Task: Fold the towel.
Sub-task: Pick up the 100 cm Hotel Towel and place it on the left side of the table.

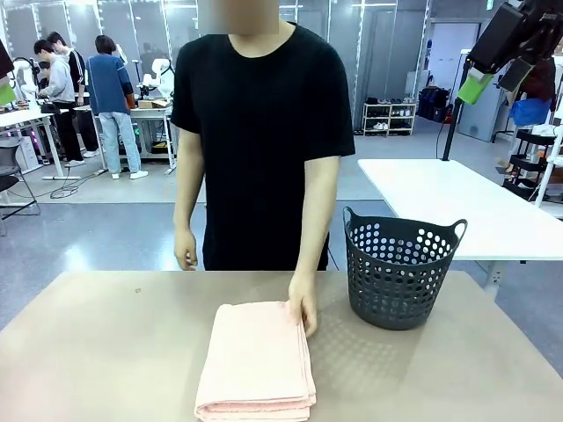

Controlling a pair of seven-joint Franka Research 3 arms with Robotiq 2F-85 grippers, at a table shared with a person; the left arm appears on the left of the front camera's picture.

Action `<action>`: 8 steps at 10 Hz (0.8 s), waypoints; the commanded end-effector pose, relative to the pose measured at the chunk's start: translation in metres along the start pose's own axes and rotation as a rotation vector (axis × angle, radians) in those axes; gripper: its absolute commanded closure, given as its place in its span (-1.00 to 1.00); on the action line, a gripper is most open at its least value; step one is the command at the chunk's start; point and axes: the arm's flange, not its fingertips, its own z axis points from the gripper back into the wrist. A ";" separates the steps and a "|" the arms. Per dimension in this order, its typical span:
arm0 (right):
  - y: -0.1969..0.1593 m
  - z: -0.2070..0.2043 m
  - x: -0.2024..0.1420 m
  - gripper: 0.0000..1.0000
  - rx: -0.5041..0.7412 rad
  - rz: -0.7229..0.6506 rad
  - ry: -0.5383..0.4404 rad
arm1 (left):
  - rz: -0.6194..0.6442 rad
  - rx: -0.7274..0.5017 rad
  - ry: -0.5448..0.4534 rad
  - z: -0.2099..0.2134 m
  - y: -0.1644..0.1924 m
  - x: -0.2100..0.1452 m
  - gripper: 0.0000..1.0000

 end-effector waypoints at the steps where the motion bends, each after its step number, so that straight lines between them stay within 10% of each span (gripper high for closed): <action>1: -0.002 0.001 0.001 -1.00 -0.006 0.002 -0.002 | -0.002 0.007 -0.001 0.002 0.001 0.000 -1.00; 8: -0.002 0.001 0.001 -1.00 -0.006 0.002 -0.002 | -0.002 0.007 -0.001 0.002 0.001 0.000 -1.00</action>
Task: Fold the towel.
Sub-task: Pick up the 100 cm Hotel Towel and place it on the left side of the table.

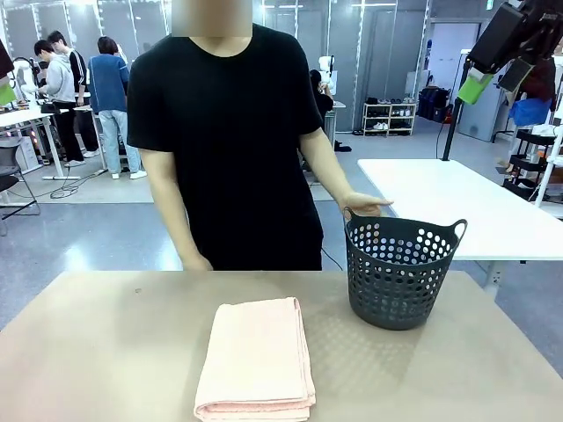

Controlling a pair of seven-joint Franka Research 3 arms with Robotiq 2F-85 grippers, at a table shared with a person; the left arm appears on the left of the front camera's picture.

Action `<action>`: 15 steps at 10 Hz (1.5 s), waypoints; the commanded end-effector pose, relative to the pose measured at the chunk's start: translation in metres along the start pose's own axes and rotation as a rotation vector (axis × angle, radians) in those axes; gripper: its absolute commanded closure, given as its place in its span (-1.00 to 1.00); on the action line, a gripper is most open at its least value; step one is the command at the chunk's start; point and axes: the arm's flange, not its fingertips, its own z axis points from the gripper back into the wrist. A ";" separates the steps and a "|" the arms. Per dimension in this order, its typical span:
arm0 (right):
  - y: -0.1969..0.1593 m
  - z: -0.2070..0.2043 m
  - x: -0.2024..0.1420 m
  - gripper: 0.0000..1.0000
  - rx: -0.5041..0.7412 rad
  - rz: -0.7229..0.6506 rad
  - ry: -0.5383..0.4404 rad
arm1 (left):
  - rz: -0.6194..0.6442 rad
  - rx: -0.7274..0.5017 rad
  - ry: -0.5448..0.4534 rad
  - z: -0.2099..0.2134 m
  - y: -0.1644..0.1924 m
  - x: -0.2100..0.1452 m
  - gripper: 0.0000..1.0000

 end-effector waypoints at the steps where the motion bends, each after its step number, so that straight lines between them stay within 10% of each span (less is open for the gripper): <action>1: -0.002 0.001 0.001 -1.00 -0.006 0.002 -0.002 | -0.002 0.007 -0.001 0.002 0.001 0.000 -1.00; 15: -0.002 0.001 0.001 -1.00 -0.006 0.002 -0.002 | 0.234 -0.478 0.004 -0.247 -0.114 -0.066 -1.00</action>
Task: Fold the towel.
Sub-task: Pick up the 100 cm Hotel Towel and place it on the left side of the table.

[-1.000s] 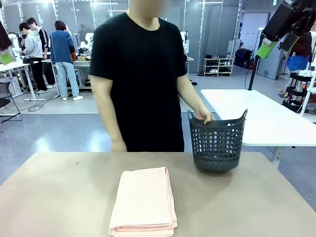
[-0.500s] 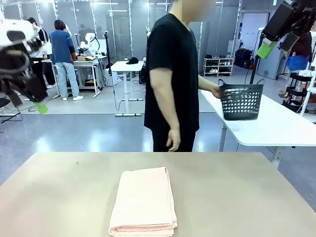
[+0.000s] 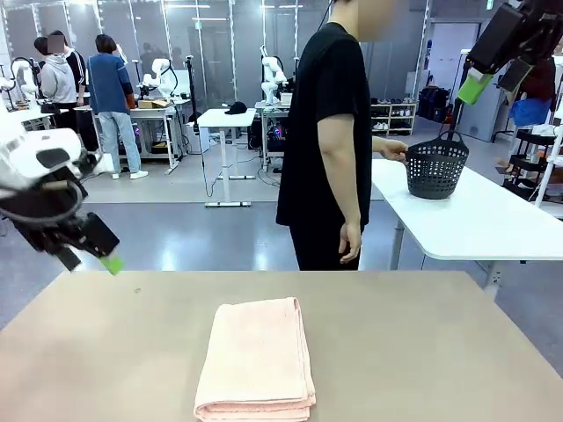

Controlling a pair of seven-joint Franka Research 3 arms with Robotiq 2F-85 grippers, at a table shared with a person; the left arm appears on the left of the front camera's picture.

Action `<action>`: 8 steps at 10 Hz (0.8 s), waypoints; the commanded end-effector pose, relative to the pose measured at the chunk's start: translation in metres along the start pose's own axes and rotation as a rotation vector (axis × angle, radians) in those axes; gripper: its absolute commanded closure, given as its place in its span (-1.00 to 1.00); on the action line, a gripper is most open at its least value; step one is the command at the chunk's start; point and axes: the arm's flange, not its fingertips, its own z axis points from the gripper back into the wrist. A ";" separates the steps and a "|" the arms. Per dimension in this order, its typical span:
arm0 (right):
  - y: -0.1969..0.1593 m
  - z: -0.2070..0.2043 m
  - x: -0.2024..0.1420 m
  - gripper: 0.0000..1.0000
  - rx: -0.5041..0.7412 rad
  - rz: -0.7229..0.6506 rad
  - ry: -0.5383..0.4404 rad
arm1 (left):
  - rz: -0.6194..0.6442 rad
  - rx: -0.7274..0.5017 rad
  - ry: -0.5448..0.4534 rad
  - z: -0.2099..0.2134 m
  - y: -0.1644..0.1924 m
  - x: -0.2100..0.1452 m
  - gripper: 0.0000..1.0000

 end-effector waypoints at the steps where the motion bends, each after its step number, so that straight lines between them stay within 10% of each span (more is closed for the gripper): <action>1: -0.002 0.002 0.001 -1.00 -0.007 0.001 -0.003 | 0.031 -0.102 -0.043 -0.036 0.006 -0.004 -1.00; 8: -0.002 0.002 0.001 -1.00 -0.007 0.001 -0.003 | 0.093 -0.365 -0.068 -0.156 0.015 -0.028 -1.00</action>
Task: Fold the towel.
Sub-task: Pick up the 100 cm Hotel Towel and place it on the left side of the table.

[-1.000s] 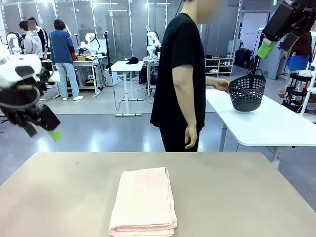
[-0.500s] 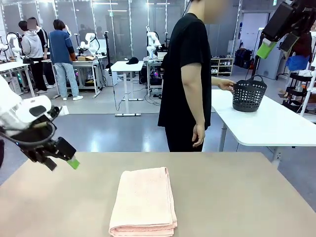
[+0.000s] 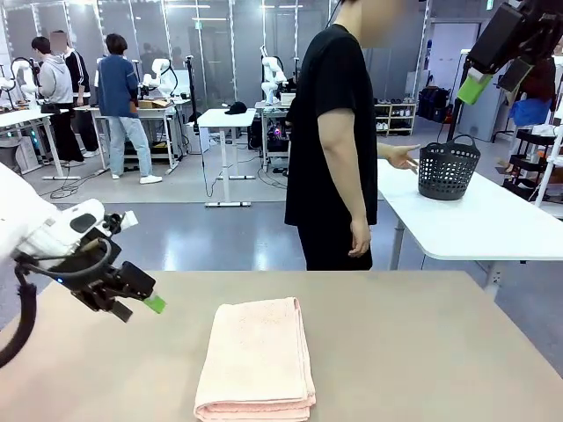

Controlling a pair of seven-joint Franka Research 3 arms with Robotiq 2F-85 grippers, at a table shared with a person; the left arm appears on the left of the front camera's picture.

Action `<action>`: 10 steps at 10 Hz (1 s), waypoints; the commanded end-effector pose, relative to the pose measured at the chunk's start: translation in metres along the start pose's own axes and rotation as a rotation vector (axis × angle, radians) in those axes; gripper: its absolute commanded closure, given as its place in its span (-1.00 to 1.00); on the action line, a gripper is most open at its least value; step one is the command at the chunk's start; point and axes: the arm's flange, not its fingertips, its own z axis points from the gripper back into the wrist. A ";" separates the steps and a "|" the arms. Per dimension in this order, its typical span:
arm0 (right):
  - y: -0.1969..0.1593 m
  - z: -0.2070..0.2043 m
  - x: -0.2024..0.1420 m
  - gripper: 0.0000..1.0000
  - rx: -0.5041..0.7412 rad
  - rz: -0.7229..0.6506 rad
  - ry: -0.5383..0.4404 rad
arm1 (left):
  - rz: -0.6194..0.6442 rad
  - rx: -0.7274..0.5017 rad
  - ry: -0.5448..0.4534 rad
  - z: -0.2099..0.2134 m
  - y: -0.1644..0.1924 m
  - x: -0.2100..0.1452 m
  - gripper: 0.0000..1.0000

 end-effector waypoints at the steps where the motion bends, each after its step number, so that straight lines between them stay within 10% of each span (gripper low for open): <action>1: -0.002 0.002 0.000 -1.00 -0.008 0.001 -0.003 | 0.026 -0.081 -0.049 -0.045 0.017 -0.022 -1.00; 10: -0.002 0.002 0.000 -1.00 -0.008 0.001 -0.003 | 0.100 -0.317 -0.131 -0.132 0.037 -0.024 -1.00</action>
